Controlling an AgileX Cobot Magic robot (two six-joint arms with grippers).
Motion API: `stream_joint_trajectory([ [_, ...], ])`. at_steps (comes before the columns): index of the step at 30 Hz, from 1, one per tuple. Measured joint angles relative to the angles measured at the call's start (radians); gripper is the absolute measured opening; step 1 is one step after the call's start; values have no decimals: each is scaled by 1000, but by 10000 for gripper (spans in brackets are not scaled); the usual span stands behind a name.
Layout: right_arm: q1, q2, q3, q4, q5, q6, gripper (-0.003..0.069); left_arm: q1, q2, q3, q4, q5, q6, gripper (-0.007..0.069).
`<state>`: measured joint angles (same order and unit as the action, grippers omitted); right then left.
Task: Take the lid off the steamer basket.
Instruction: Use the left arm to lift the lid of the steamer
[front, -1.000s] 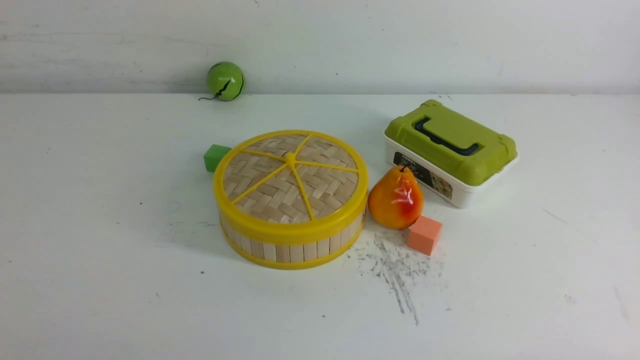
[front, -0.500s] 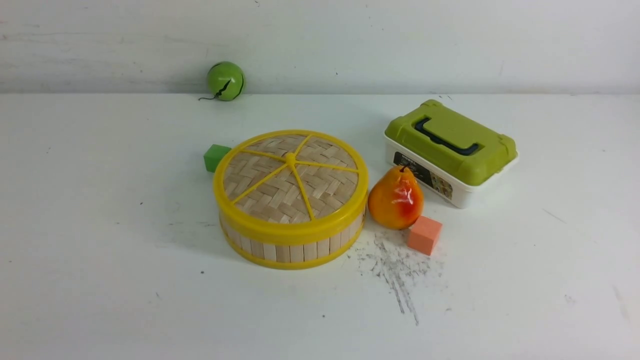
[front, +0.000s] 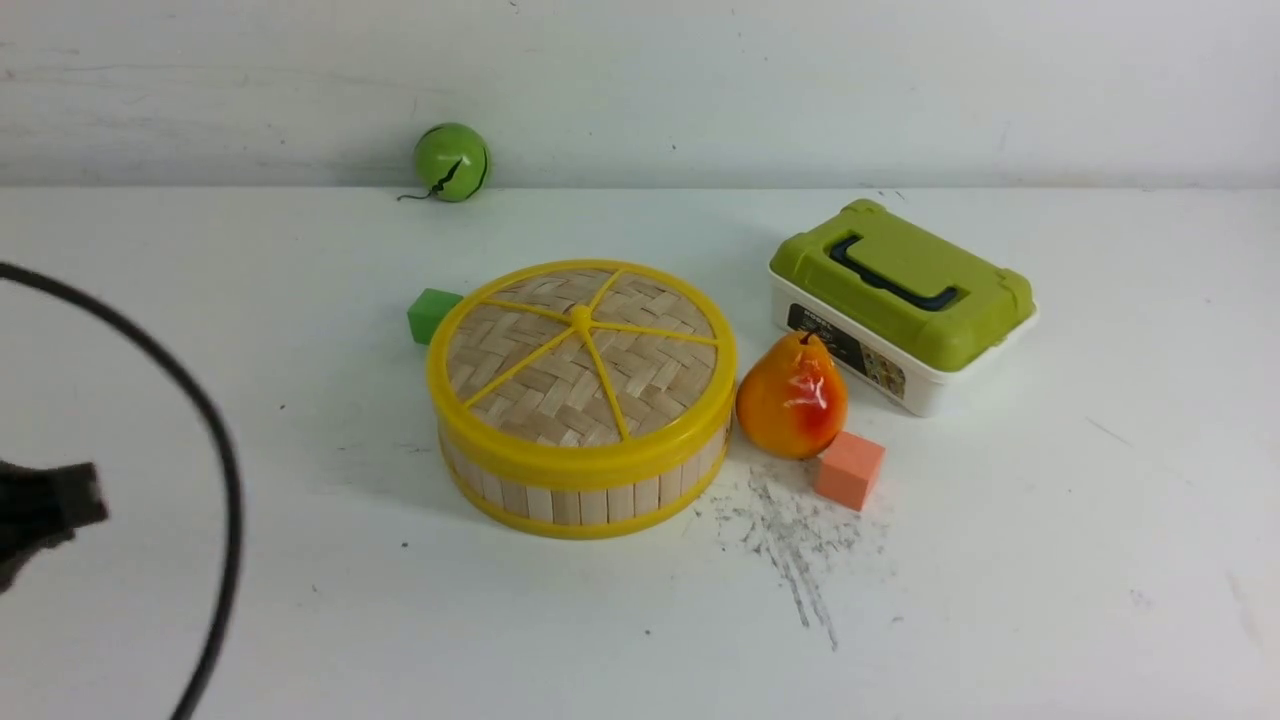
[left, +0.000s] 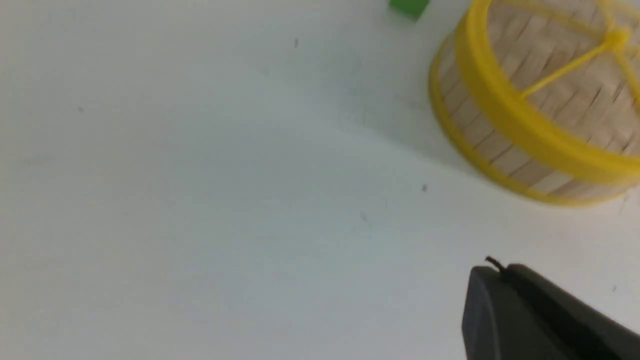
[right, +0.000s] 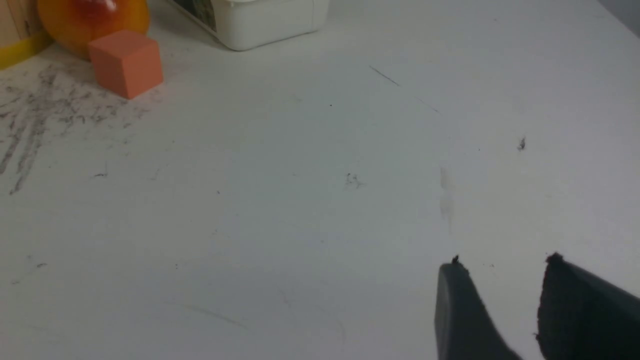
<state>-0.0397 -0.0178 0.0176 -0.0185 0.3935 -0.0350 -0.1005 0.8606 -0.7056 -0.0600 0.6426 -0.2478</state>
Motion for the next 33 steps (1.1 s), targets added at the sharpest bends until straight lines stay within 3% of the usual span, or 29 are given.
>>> stream_joint_trajectory([
  [7, 0, 0, 0, 0, 0, 0, 240, 0, 389, -164, -173, 37, 62, -13],
  [16, 0, 0, 0, 0, 0, 0, 240, -120, 771, -589, -494, 256, 388, -13],
  [19, 0, 0, 0, 0, 0, 0, 240, -182, 903, -768, -551, 336, 434, -13],
  [24, 0, 0, 0, 0, 0, 0, 240, -257, 1027, -1009, -459, 410, 379, -13],
  [33, 0, 0, 0, 0, 0, 0, 240, -342, 1203, -1331, -15, 379, 139, -10],
])
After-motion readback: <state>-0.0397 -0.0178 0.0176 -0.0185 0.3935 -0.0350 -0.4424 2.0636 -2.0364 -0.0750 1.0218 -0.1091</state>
